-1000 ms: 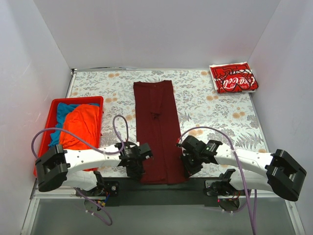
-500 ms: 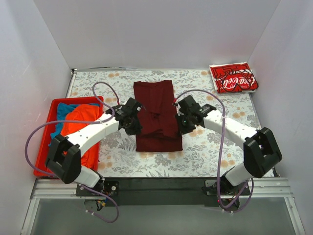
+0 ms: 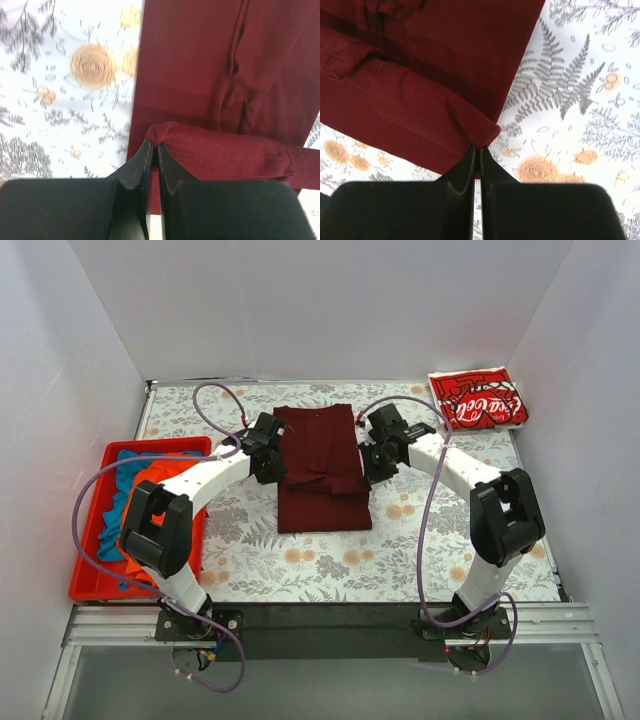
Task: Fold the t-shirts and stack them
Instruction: Fold the tshirt
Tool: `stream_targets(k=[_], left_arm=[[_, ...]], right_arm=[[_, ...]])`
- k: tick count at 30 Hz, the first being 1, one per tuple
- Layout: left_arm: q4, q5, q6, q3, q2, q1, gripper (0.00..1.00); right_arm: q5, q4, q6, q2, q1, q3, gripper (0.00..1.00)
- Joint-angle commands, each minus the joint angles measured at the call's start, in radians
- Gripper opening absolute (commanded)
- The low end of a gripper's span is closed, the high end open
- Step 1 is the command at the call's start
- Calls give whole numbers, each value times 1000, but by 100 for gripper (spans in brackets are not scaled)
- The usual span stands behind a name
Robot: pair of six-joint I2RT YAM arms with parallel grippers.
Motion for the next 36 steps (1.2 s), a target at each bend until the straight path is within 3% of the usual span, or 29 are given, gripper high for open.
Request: stream_targets(k=[1,16,24,27,28,31,36], left_arm=[[40,-46,57,63,10,26,0],[89,-60,19,79,149,58,0],[102,-84,-7,84,164,57,11],[97,-92,-7,80,138,55,24],[92,-97,-12,78,129,55,33],[94,-101,-27,52,57,57,48],[91,-101,-71,-19,-102,25,48]], right_arm=[[-13,3,-30,35,-28,78,1],[-56,63,-45,195,-82,166,1],[-68,96,-43,206,-82,169,1],[-72,93,-45,192,-82,172,18],[-75,95,-45,184,-82,167,28],[-79,95,-30,140,-81,146,39],[-2,127,-5,19,-59,54,41]])
